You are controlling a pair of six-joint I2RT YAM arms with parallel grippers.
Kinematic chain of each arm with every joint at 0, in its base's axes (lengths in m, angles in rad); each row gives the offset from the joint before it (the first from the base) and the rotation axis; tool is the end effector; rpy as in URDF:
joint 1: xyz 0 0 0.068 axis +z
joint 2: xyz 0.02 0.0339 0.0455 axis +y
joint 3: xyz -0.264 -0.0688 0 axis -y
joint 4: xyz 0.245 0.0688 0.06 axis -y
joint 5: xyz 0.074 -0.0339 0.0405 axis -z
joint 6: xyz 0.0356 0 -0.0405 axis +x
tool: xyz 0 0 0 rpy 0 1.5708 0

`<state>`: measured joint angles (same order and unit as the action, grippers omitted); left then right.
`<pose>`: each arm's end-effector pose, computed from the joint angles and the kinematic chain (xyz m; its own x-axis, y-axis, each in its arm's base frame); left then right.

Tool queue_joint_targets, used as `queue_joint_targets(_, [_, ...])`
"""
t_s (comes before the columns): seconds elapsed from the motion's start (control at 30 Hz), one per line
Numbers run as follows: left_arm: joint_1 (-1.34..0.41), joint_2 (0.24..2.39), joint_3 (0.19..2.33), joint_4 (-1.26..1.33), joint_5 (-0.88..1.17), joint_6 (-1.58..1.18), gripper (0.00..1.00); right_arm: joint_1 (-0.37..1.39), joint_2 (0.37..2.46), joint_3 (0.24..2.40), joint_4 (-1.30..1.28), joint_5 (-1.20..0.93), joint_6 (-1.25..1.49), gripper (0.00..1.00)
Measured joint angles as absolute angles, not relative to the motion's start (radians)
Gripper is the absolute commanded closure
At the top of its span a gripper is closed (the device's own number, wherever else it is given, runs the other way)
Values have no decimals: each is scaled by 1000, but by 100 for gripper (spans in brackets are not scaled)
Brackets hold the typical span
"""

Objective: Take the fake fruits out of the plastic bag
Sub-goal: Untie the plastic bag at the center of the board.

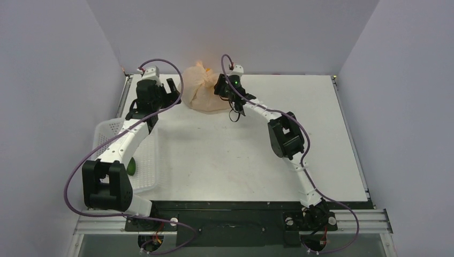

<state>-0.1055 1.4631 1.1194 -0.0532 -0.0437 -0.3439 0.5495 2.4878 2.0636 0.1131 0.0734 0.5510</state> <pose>0.3418 -0.0346 0.3075 -0.3839 -0.2981 -0.8740 -0.0683 0.9530 -0.2951 0.4975 0.3016 0.1944 -0.4639 0.3281 -0.8229 -0.2564 0.8394 0.4793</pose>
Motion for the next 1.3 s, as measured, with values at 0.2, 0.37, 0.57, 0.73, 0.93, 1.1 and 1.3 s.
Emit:
queue_joint_targets(0.2, [-145, 1468, 1122, -57, -36, -326, 11, 560, 2420, 1869, 140, 28, 552, 85])
queue_joint_targets(0.37, [-142, 1486, 1135, -62, -16, -324, 11, 567, 2308, 1710, 182, -29, 553, 97])
queue_joint_targets(0.57, [-143, 1521, 1156, -73, 65, -325, 12, 581, 2154, 1483, 249, -78, 545, 100])
queue_joint_targets(0.73, [-153, 1554, 1179, -104, 105, -316, 15, 594, 2071, 1330, 286, -110, 535, 100])
queue_joint_targets(0.93, [-215, 1559, 1205, -167, 100, -251, 15, 633, 1936, 1117, 315, -121, 521, 100])
queue_joint_targets(1.1, [-303, 1550, 1208, -215, 44, -192, 15, 689, 1836, 1007, 319, -114, 505, 100])
queue_joint_targets(1.3, [-416, 1540, 1255, -384, -15, -160, 22, 772, 1707, 868, 320, -84, 495, 100])
